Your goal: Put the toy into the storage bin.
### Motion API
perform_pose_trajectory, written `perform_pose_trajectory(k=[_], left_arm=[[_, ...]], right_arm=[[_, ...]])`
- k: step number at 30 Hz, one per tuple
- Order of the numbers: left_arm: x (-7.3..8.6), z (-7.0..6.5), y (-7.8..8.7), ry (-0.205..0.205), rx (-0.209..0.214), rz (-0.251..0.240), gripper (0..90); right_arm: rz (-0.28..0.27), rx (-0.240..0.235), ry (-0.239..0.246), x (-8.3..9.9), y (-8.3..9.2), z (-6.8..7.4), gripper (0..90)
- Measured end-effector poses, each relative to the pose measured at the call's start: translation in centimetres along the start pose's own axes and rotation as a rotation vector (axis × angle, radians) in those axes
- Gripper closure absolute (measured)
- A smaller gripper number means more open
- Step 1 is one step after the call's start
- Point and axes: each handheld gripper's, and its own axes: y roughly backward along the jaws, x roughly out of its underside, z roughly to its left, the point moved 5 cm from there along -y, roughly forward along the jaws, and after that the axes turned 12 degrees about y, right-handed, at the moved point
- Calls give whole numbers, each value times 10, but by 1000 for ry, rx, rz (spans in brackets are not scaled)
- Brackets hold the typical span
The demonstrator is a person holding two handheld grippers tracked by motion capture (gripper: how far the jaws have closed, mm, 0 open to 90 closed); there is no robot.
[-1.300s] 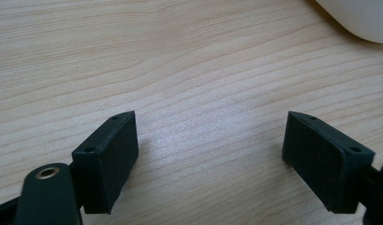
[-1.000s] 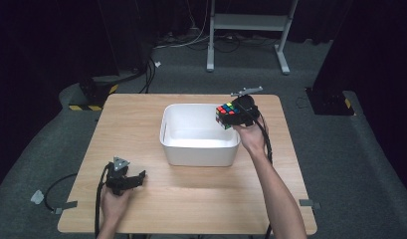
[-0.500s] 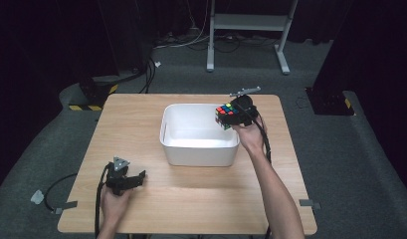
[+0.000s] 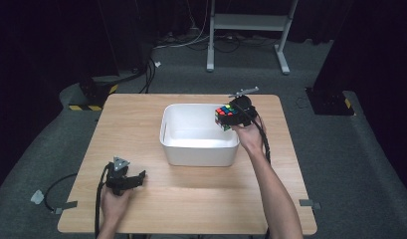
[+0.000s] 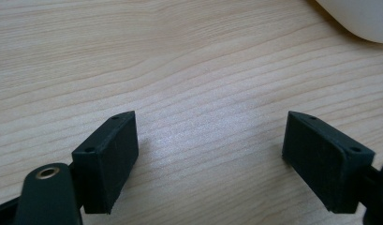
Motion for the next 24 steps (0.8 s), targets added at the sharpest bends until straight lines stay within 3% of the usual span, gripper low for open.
perform_pose_trajectory(k=[24], left_arm=[[0, 0, 0, 0, 0, 0, 186]], right_arm=[[23, 1, 14, 2, -6, 2, 340]])
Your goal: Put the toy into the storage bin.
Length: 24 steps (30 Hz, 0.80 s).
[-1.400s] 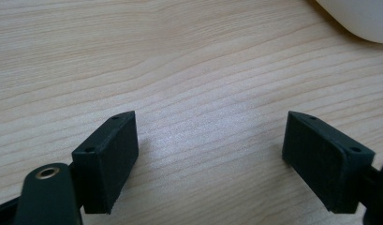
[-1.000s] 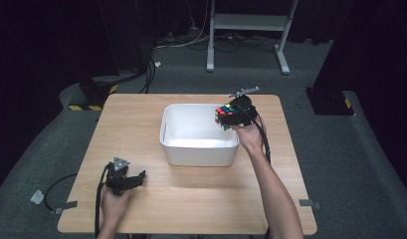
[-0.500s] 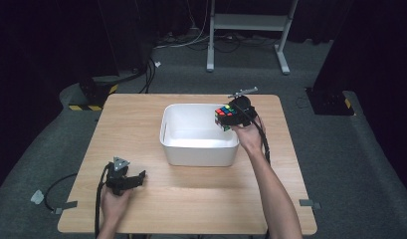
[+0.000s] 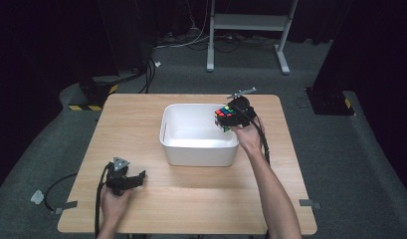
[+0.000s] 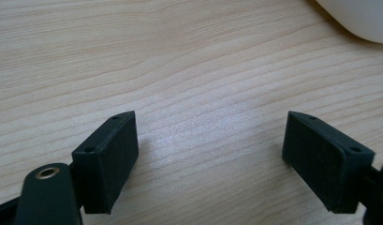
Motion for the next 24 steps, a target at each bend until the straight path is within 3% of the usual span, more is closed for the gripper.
perform_pose_trajectory(k=[24], left_arm=[[0, 0, 0, 3, 1, -2, 186]], right_arm=[[24, 0, 12, 1, -7, 4, 340]])
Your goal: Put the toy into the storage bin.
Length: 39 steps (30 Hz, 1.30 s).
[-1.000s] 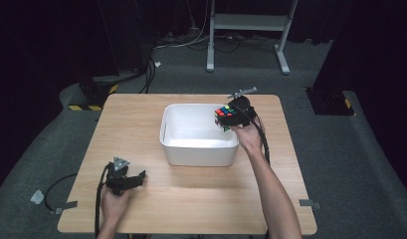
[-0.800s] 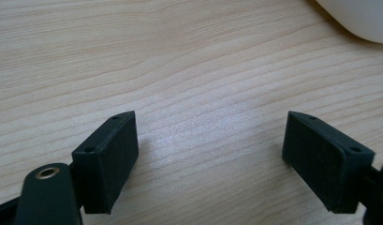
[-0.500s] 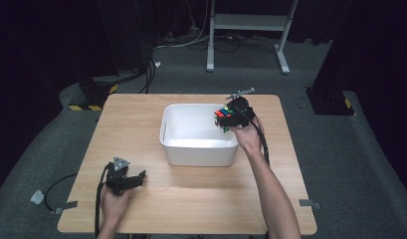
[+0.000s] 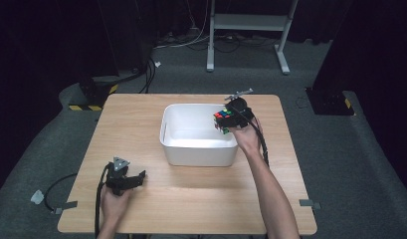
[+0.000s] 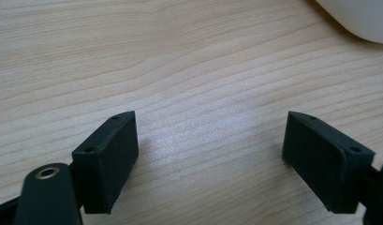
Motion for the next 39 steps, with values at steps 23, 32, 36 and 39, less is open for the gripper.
perform_pose_trajectory(k=[23, 32, 36, 39], left_arm=[[0, 0, 0, 0, 0, 0, 186], [0, 0, 0, 0, 0, 0, 186], [0, 0, 0, -1, 0, 1, 186], [0, 0, 0, -1, 1, 0, 186]], right_arm=[[27, -4, 5, 2, -4, 2, 338], [25, -1, 6, 3, -4, 1, 335], [2, 9, -1, 1, 1, -1, 319], [1, 11, 7, 2, 4, -1, 300]])
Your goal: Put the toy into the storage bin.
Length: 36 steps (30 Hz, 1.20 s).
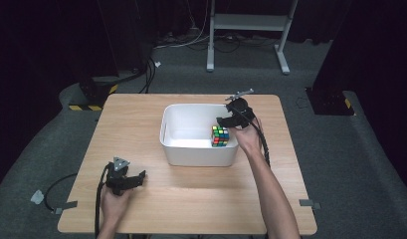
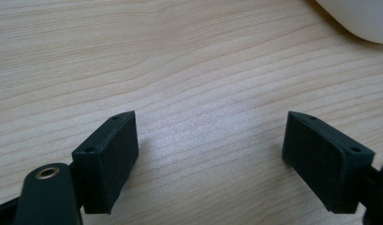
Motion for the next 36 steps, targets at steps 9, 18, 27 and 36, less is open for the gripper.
perform_pose_trajectory(k=[9, 18, 27, 36], left_arm=[[0, 0, 0, -1, -1, 1, 186], [0, 0, 0, -3, -1, 2, 186], [0, 0, 0, -4, -1, 2, 185], [0, 0, 0, -4, -1, 2, 185]], right_arm=[[-32, -13, 5, 3, 2, 3, 283], [-74, -15, -13, 6, 10, -1, 283], [-109, -15, -18, 5, 21, -2, 287], [-132, -16, -19, 5, 29, -1, 293]])
